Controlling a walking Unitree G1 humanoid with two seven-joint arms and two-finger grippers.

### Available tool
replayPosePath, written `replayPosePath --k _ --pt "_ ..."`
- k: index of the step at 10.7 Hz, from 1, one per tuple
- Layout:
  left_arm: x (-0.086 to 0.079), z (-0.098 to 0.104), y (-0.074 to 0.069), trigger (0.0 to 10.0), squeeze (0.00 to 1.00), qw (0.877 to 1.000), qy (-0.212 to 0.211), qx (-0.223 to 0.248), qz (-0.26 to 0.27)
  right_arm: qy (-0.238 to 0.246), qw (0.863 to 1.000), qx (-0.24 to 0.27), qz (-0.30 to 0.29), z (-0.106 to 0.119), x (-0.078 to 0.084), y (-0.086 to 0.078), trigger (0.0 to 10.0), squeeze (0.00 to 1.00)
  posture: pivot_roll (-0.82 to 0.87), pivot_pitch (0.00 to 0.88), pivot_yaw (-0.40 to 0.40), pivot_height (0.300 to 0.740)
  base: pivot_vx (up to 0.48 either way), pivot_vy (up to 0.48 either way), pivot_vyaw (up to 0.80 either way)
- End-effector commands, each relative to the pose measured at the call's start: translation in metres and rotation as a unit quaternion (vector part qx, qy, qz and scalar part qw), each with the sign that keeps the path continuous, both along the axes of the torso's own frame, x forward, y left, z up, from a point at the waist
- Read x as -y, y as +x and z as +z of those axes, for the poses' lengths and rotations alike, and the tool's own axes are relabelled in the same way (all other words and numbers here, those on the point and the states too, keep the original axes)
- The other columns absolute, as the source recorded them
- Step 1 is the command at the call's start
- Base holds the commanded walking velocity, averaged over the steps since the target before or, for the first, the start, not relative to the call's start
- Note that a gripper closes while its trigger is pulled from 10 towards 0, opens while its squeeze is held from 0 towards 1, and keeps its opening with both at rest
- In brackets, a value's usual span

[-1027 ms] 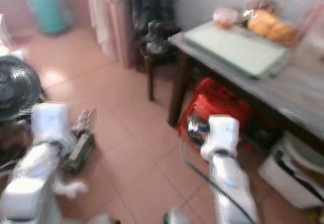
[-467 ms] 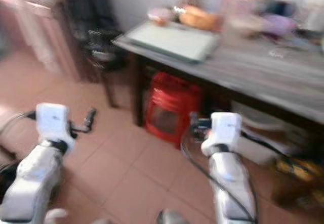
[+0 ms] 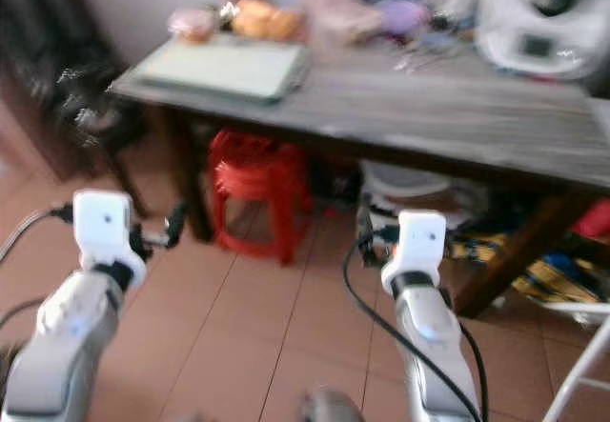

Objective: Setting the table

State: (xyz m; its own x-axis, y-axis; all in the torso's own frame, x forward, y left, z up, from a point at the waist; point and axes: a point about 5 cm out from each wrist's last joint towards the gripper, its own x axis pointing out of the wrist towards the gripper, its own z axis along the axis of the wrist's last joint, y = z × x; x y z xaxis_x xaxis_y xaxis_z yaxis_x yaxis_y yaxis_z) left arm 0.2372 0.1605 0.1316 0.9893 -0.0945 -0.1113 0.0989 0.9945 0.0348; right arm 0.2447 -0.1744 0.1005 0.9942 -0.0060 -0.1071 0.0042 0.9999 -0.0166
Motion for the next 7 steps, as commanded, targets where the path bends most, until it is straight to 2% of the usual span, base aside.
replayPosePath --k 1,4,6,7 --pt "0.003 0.0 -0.001 10.0 0.0 1.0 -0.001 0.002 -0.009 -0.008 1.0 0.004 -0.006 0.002 0.006 0.001 10.0 0.0 0.04 0.0 0.009 0.74 0.0 0.0 -0.8" --pt "0.002 0.0 -0.003 10.0 0.0 1.0 0.004 0.012 0.005 -0.014 1.0 0.02 -0.007 0.004 0.004 -0.004 10.0 0.0 0.04 0.0 0.01 0.74 0.0 0.0 -0.8" --pt "0.003 -0.008 -0.002 10.0 0.0 0.999 0.026 0.025 0.025 -0.044 0.998 0.048 -0.008 0.009 0.001 -0.005 10.0 0.0 0.04 0.0 0.004 0.74 0.0 0.0 0.0" --pt "0.003 -0.02 0.0 10.0 0.0 0.999 0.01 0.014 0.032 -0.038 0.998 0.047 -0.014 0.004 0.001 -0.003 10.0 0.0 0.04 0.0 0.0 0.74 0.0 0.0 0.0"
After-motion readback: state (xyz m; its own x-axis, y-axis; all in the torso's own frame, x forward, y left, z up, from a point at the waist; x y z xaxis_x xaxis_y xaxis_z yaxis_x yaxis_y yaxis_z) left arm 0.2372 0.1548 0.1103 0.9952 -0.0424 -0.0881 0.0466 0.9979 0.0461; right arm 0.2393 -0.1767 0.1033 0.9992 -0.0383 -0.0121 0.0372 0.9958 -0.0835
